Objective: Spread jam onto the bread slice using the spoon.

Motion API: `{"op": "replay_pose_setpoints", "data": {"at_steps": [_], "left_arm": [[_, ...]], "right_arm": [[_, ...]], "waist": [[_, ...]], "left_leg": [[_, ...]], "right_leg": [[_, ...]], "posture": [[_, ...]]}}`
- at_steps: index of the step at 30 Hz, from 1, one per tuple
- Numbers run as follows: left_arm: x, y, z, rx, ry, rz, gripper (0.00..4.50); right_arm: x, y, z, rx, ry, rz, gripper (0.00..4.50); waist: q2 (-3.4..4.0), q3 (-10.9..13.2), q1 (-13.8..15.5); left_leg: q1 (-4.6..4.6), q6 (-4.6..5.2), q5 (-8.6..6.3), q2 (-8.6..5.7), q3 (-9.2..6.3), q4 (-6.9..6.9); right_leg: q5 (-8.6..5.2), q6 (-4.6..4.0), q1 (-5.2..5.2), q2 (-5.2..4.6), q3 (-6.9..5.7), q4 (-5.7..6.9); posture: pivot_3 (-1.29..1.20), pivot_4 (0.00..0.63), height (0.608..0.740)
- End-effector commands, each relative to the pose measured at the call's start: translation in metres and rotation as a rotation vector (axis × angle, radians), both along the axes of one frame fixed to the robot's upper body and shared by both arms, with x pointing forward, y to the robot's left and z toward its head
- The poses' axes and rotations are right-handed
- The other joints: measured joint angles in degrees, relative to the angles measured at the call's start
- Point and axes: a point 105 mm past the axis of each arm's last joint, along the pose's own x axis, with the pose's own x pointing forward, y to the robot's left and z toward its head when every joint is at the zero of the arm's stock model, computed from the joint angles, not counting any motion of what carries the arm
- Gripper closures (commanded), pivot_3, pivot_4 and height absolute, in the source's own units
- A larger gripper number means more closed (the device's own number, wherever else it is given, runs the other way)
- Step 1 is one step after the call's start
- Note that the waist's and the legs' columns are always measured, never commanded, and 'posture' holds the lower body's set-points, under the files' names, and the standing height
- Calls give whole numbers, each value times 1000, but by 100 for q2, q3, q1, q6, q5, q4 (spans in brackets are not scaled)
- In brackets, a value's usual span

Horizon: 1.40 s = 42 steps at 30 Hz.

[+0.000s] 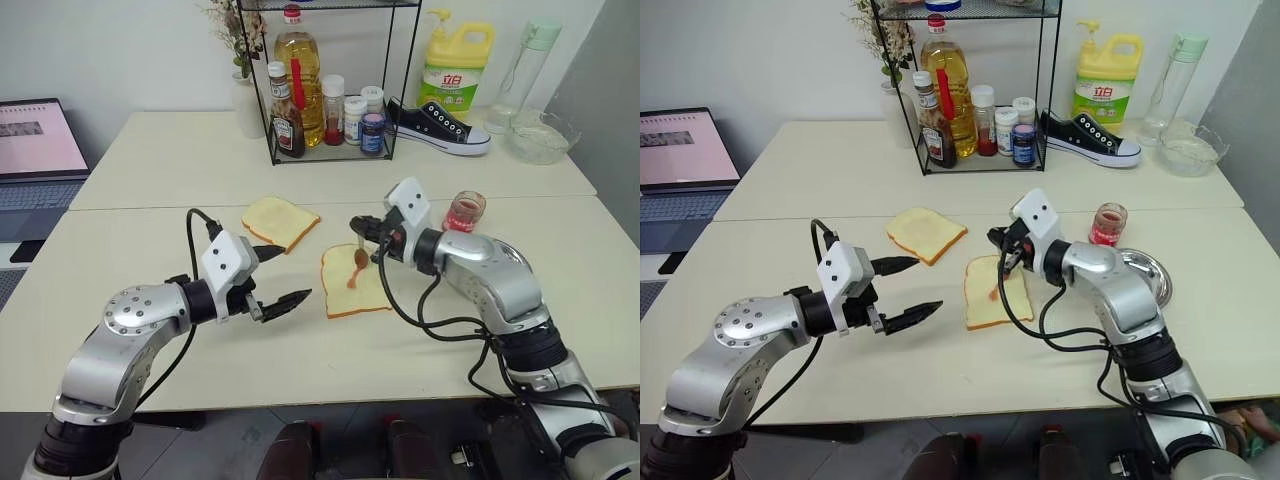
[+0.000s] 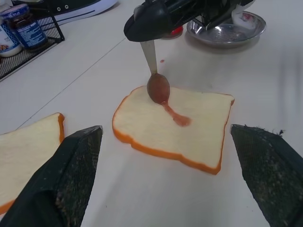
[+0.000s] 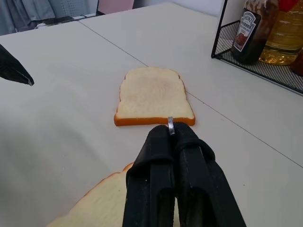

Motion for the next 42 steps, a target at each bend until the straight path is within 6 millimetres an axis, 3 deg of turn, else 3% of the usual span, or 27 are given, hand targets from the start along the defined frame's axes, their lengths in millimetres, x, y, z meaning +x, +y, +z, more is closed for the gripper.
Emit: {"op": "replay_pose_setpoints", "data": {"at_steps": [1,7,11,15,17,25,29,34,42], "left_arm": [[-1,-3,8,0,-41,-27,0],[-1,-1,8,8,-39,-31,0],[-1,0,7,13,-36,-34,0],[-1,0,6,13,-35,-39,0],[0,-3,6,7,-34,-43,0],[3,-13,8,-14,-39,-56,0],[3,-13,9,-12,-40,-59,0],[3,-13,10,-10,-40,-62,0],[3,-13,9,-9,-35,-69,0]], "right_arm": [[-2,-3,22,41,-69,0,4443],[-4,-14,50,196,11,-18,4443],[-2,-29,52,365,182,-58,4443],[8,-49,34,590,429,-128,4443],[18,-61,8,725,572,-206,4443],[35,-56,-18,981,750,-256,4443],[40,-56,-38,991,792,-304,4443],[30,-54,-54,902,793,-301,4443],[14,-58,-60,845,796,-276,4443]], "waist": [[0,0,1],[0,0,-1],[0,0,0],[-2,-1,5],[-3,-2,5],[0,0,-26],[0,0,-27],[0,0,-25],[0,0,-22]], "left_leg": [[0,0,0,0,0,0],[0,0,0,0,0,0],[0,0,0,1,-1,-1],[0,0,0,-1,-1,-1],[0,0,0,0,-1,-2],[1,0,0,1,11,-5],[1,0,0,1,12,-4],[1,1,0,0,12,-4],[2,1,0,1,10,-4]], "right_leg": [[0,0,0,0,0,0],[0,0,0,-1,0,0],[0,0,0,-1,2,1],[0,0,2,-4,3,0],[1,-1,2,-3,4,2],[0,-1,-3,3,5,5],[0,-1,-2,4,5,4],[0,-1,-2,4,4,3],[0,-1,0,4,3,3]], "posture": [[0,150,740],[0,150,740],[0,150,740],[0,150,740],[0,150,740],[0,150,740],[0,150,740],[0,150,740],[0,150,740]]}}
